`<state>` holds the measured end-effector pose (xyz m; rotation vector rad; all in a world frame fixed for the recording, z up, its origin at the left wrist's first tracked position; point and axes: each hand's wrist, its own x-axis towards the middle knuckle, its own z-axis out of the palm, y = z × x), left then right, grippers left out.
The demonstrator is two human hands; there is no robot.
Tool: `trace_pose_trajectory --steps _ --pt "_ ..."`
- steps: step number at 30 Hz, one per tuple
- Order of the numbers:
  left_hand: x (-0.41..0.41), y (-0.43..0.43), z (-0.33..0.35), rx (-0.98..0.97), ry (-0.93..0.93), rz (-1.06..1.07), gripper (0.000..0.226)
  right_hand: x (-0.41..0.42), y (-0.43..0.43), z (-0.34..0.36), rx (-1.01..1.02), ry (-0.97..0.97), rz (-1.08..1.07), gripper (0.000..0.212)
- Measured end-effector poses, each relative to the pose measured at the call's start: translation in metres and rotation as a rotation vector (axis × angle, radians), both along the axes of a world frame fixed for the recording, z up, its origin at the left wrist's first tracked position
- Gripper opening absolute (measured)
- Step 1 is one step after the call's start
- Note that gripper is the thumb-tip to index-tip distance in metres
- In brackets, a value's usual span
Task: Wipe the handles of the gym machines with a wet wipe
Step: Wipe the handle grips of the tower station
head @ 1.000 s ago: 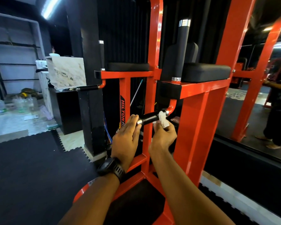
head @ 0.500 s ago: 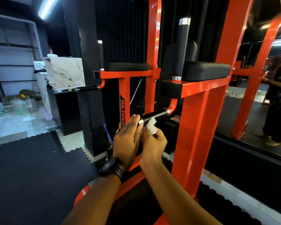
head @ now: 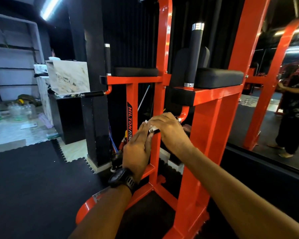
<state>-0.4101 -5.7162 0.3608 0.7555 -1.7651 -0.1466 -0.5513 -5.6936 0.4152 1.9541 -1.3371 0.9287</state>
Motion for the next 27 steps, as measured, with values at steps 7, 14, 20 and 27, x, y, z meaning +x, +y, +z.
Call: trace_pose_trajectory --steps 7,14,20,27 --pt "0.003 0.007 0.006 0.083 -0.013 -0.039 0.041 -0.042 -0.007 0.044 0.333 0.077 -0.374 0.029" --pt "0.003 0.008 0.012 0.019 -0.031 -0.013 0.034 -0.012 0.003 0.0 0.035 -0.227 -0.203 0.04" --pt "0.001 0.008 0.031 0.037 -0.098 -0.006 0.036 -0.012 0.027 0.017 -0.012 -0.567 -0.105 0.032" --pt "-0.009 0.008 0.072 0.098 -0.14 -0.101 0.048 -0.013 0.032 0.045 -0.198 -0.645 -0.179 0.018"
